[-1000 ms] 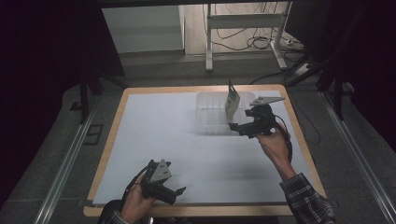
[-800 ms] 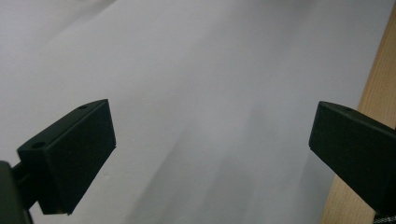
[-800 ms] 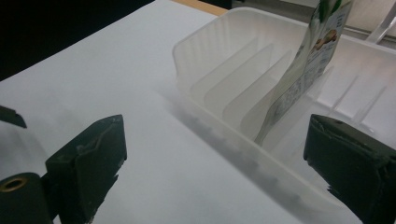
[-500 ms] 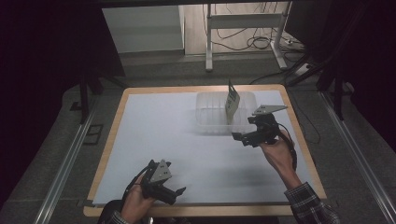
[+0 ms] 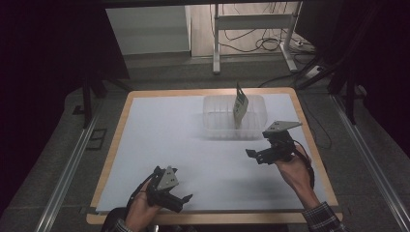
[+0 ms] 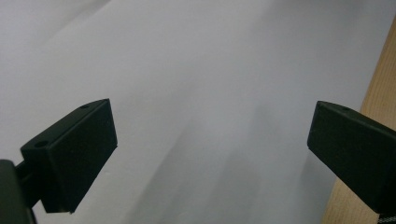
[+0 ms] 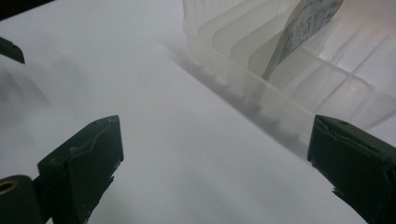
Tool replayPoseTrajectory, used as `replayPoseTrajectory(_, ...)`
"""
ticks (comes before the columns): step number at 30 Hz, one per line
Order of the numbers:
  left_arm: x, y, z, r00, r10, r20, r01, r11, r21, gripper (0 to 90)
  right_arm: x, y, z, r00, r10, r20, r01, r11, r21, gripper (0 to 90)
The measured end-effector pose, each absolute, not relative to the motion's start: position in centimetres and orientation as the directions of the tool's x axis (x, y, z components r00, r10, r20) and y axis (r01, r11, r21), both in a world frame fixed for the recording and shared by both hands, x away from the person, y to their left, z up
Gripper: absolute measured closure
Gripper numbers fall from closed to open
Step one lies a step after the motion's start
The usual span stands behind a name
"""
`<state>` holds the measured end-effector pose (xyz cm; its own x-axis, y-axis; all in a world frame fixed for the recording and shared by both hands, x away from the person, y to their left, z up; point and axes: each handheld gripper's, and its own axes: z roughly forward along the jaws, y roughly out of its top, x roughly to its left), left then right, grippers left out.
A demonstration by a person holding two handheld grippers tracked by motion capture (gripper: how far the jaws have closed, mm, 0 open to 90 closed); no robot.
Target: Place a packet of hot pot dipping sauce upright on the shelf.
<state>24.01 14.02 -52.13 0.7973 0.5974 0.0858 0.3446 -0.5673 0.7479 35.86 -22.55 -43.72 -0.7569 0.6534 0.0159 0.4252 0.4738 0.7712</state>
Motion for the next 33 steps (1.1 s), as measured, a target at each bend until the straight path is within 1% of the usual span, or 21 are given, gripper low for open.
replayPoseTrajectory(15,23.9,14.0,-52.1,0.794,0.600,0.093,0.345,-0.572,0.744,1.3,33.6,-24.1,-46.1,-0.763,0.646,-0.024,0.407,0.509,0.758,3.5)
replayPoseTrajectory(25,23.9,13.9,-52.2,0.793,0.601,0.099,0.344,-0.577,0.741,1.4,32.4,-25.1,-48.6,-0.756,0.654,-0.039,0.443,0.554,0.705,3.3)
replayPoseTrajectory(33,23.9,14.0,-52.2,0.793,0.599,0.112,0.339,-0.586,0.736,1.5,32.6,-25.4,-50.1,-0.751,0.660,-0.033,0.480,0.579,0.660,3.4)
